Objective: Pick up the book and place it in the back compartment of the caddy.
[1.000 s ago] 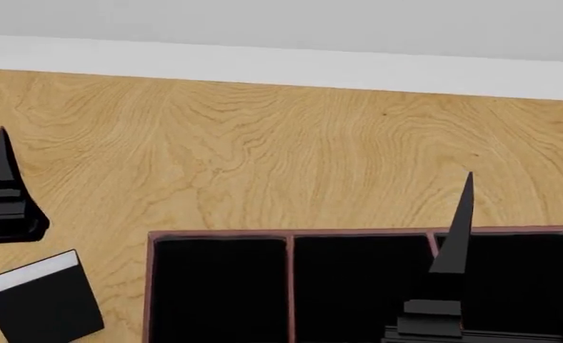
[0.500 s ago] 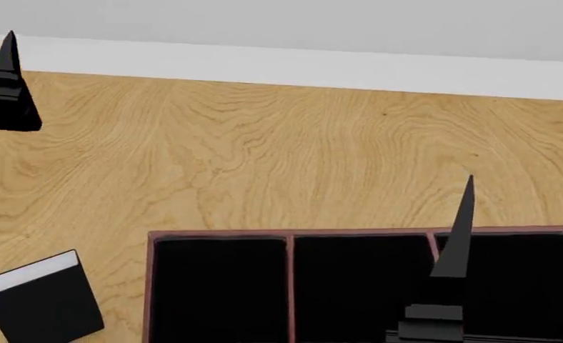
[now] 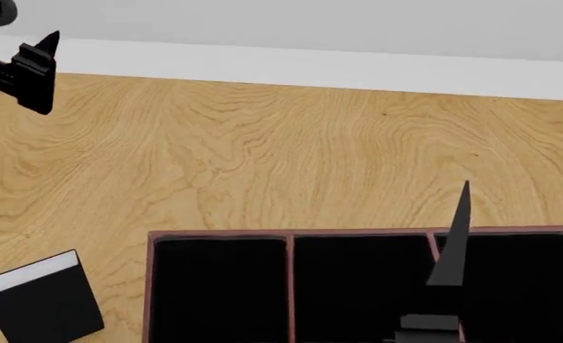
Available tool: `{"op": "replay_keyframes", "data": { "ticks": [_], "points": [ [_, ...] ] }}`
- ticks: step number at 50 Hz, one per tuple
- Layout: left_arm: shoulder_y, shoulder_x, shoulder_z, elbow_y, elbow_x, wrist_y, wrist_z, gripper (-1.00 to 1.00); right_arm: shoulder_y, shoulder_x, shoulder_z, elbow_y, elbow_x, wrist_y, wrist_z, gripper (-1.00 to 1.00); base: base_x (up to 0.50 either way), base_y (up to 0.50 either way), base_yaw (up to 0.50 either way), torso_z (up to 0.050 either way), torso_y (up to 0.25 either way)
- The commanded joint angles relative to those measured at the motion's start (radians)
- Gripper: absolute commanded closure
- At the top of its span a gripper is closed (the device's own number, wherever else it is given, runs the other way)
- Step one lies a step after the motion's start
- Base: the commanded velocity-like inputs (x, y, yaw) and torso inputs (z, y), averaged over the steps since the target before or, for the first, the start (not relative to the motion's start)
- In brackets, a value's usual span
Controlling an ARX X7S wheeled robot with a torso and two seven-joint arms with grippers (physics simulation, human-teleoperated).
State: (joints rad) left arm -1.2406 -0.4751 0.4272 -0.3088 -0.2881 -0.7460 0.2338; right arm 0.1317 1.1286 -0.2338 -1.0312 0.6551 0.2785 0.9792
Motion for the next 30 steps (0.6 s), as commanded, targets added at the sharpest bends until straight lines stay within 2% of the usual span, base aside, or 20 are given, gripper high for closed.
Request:
{"op": "replay_keyframes", "data": {
  "ticks": [1,5,12,19,24,30],
  "points": [
    [-0.154,0.005,0.161,-0.249,0.06,0.004,0.186,-1.0,-0.017,0.022,-0.021,0.011,-0.023,-0.027,0.017,-1.0,0.0,0.0,0.0,0.0,0.0],
    [-0.196,0.021,0.235,-0.371,0.092,0.002,0.265,-1.0,-0.027,0.02,-0.024,0.026,-0.03,-0.036,0.019,-1.0,0.0,0.0,0.0,0.0,0.0],
    [-0.274,0.091,0.283,-0.658,0.143,0.154,0.297,-1.0,-0.034,0.025,-0.024,0.044,-0.037,-0.038,0.021,-1.0,0.0,0.0,0.0,0.0,0.0],
    [-0.329,0.159,0.331,-0.885,0.174,0.257,0.379,-1.0,-0.021,0.012,-0.042,0.061,-0.048,-0.028,0.013,-1.0,0.0,0.0,0.0,0.0,0.0],
    [-0.339,0.191,0.346,-0.987,0.185,0.313,0.407,-1.0,-0.009,0.008,-0.048,0.06,-0.045,-0.015,0.015,-1.0,0.0,0.0,0.0,0.0,0.0],
    [-0.296,0.195,0.372,-0.994,0.206,0.315,0.447,-1.0,0.007,0.005,-0.056,0.053,-0.039,0.004,0.018,-1.0,0.0,0.0,0.0,0.0,0.0]
  ]
}}
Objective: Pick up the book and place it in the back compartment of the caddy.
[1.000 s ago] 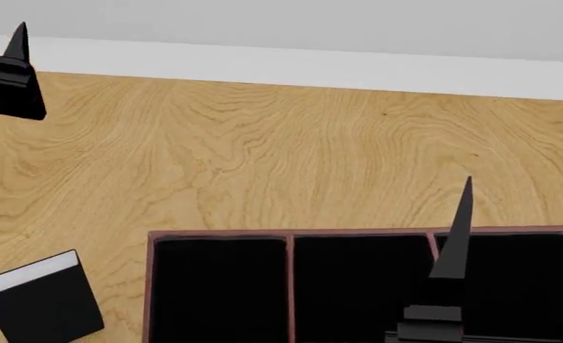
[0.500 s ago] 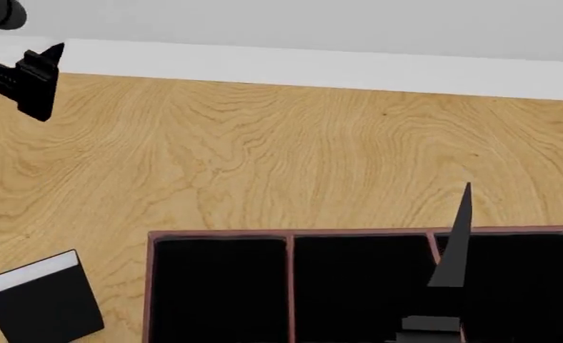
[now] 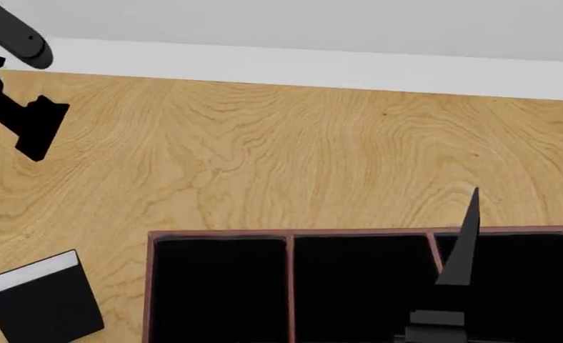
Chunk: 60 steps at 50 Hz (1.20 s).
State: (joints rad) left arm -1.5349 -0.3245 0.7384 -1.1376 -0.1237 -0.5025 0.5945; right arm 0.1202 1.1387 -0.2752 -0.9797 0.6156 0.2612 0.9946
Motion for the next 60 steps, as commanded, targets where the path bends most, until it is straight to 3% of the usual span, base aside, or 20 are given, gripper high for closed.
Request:
{"op": "replay_keyframes", "data": {
  "ticks": [1,28,60],
  "points": [
    [0.007,0.045,0.066,-0.166,0.047,0.073,0.091,-1.0,0.019,-0.005,-0.014,0.0,0.002,0.023,0.005,-1.0,0.0,0.0,0.0,0.0,0.0],
    [0.099,0.027,0.054,-0.171,0.117,0.065,0.086,-1.0,0.125,-0.029,-0.061,-0.014,0.015,0.147,0.019,-1.0,0.0,0.0,0.0,0.0,0.0],
    [0.16,0.027,0.117,-0.171,0.126,0.061,0.149,-1.0,0.142,-0.025,-0.085,-0.011,0.0,0.163,0.026,-1.0,0.0,0.0,0.0,0.0,0.0]
  ]
}}
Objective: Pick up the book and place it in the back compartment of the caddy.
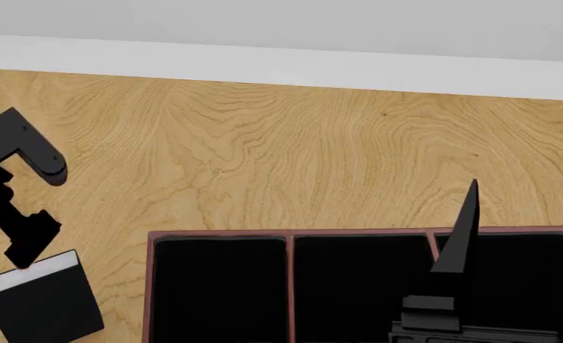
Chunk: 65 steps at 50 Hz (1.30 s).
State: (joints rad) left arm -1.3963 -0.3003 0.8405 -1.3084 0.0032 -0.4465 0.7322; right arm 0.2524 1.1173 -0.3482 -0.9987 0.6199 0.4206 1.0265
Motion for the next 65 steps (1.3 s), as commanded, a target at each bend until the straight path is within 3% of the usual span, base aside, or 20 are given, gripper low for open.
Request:
{"op": "replay_keyframes", "data": {
  "ticks": [1,65],
  "points": [
    [0.025,0.002,0.015,0.0,-0.001,0.009,0.01,-1.0,0.011,-0.001,-0.011,0.005,-0.001,0.007,-0.003,-1.0,0.0,0.0,0.0,0.0,0.0],
    [0.16,0.006,0.051,0.0,-0.001,0.043,-0.017,-1.0,0.049,-0.019,-0.074,0.008,-0.005,0.026,-0.01,-1.0,0.0,0.0,0.0,0.0,0.0]
  ]
}}
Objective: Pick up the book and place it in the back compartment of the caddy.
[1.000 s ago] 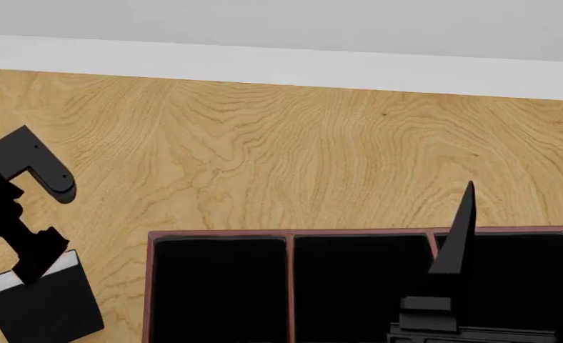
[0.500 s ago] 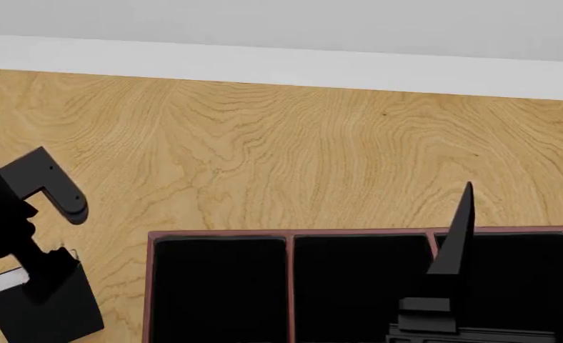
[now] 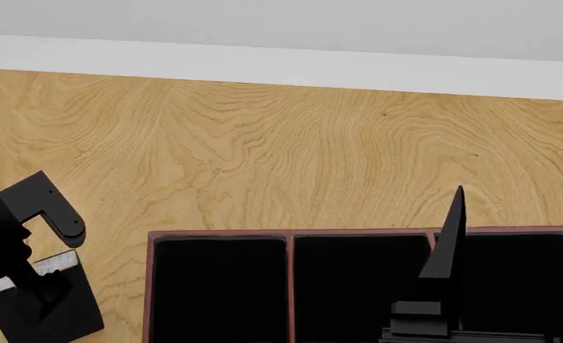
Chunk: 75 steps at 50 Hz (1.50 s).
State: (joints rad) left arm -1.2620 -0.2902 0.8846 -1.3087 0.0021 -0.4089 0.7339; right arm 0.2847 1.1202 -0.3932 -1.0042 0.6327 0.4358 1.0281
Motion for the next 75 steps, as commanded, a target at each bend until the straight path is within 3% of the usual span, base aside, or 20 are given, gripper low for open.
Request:
{"op": "replay_keyframes", "data": {
  "ticks": [1,13,54,55,67,75],
  "points": [
    [0.028,-0.004,0.007,0.0,0.002,0.011,-0.031,-1.0,0.021,-0.027,-0.033,0.017,-0.021,0.012,-0.016,-1.0,0.0,0.0,0.0,0.0,0.0],
    [0.055,-0.005,0.012,0.0,0.001,0.018,-0.044,-1.0,0.059,-0.084,-0.086,0.061,-0.065,0.037,-0.043,-1.0,0.0,0.0,0.0,0.0,0.0],
    [0.105,-0.001,0.059,0.0,0.001,0.01,-0.073,-1.0,0.089,-0.108,-0.126,0.064,-0.094,0.072,-0.051,-1.0,0.0,0.0,0.0,0.0,0.0],
    [0.105,-0.001,0.058,0.0,0.0,0.011,-0.078,1.0,0.087,-0.107,-0.125,0.061,-0.093,0.073,-0.048,-1.0,0.0,0.0,0.0,0.0,0.0],
    [0.122,-0.001,0.061,0.0,-0.001,0.015,-0.115,1.0,0.092,-0.103,-0.13,0.048,-0.09,0.082,-0.045,-1.0,0.0,0.0,0.0,0.0,0.0],
    [0.095,-0.006,0.016,0.0,-0.01,0.137,-0.242,1.0,0.078,-0.091,-0.126,0.027,-0.093,0.085,-0.024,-1.0,0.01,0.0,-0.01,0.0,0.0]
  ]
}}
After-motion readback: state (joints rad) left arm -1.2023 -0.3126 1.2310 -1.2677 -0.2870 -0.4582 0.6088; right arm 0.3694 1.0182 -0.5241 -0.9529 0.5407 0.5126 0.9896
